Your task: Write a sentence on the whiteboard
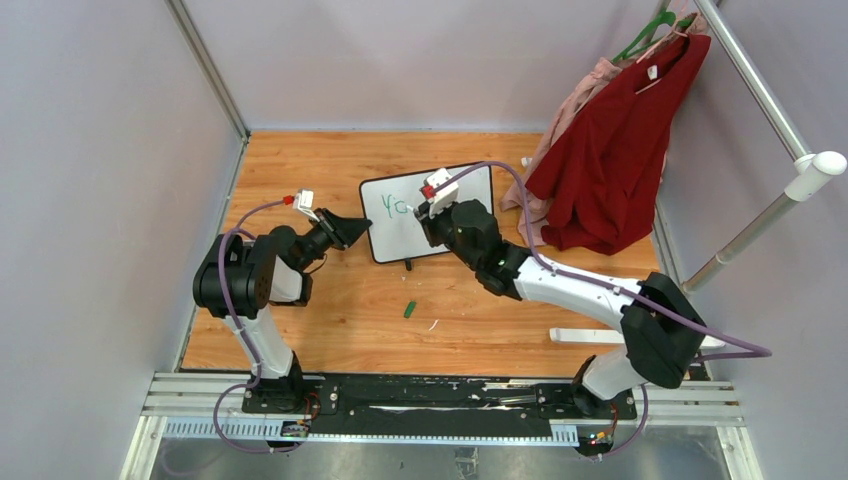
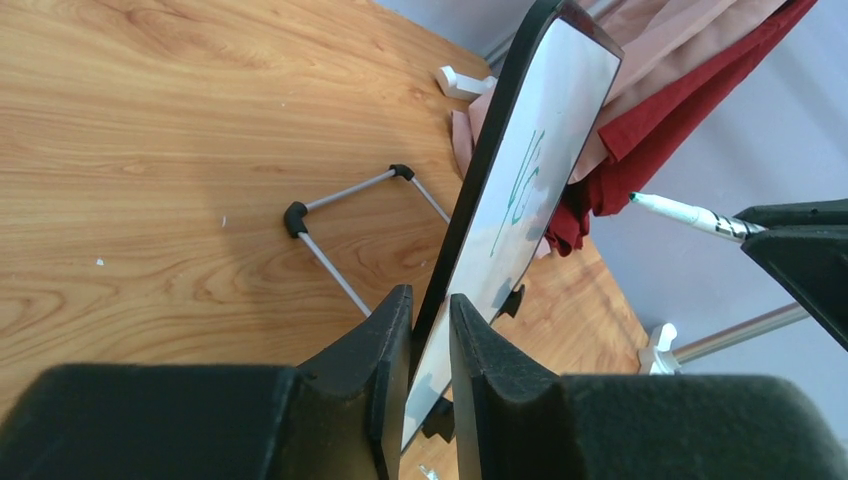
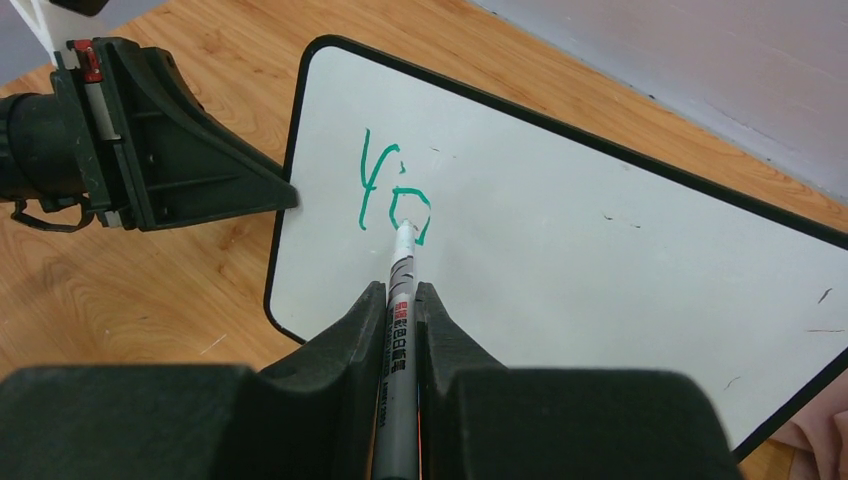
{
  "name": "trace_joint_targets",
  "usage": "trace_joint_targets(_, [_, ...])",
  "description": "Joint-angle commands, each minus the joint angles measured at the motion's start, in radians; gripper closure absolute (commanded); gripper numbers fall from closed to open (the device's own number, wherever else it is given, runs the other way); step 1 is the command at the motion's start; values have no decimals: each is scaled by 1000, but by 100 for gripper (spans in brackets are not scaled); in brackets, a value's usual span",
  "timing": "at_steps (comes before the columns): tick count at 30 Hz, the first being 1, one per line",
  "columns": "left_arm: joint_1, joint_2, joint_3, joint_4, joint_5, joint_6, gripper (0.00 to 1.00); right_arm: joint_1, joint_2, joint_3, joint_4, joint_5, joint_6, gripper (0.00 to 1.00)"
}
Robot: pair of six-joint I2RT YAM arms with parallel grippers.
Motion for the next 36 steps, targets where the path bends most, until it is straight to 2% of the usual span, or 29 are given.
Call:
trace_joint_targets(1, [6, 13, 9, 58, 8, 6, 77, 14, 30, 54, 45, 60, -13, 100])
trace_joint_targets(6, [6, 10, 6, 60, 3, 10, 82, 14, 62, 73, 45, 110, -8, 100])
trace_joint_targets(14, [6, 13, -2, 59, -1, 18, 83, 14, 102, 96, 34, 137, -3, 100])
trace_joint_targets(19, [6, 13, 5, 59, 11, 8, 60, 15, 96, 82, 42, 125, 3, 100])
trace_joint_targets(22, [6, 14, 10, 58, 14, 3, 56, 14, 89, 73, 46, 123, 3, 100])
trace_joint_targets(36, [-11, 13, 10, 60, 31, -1, 70, 13, 101, 87, 50, 125, 3, 100])
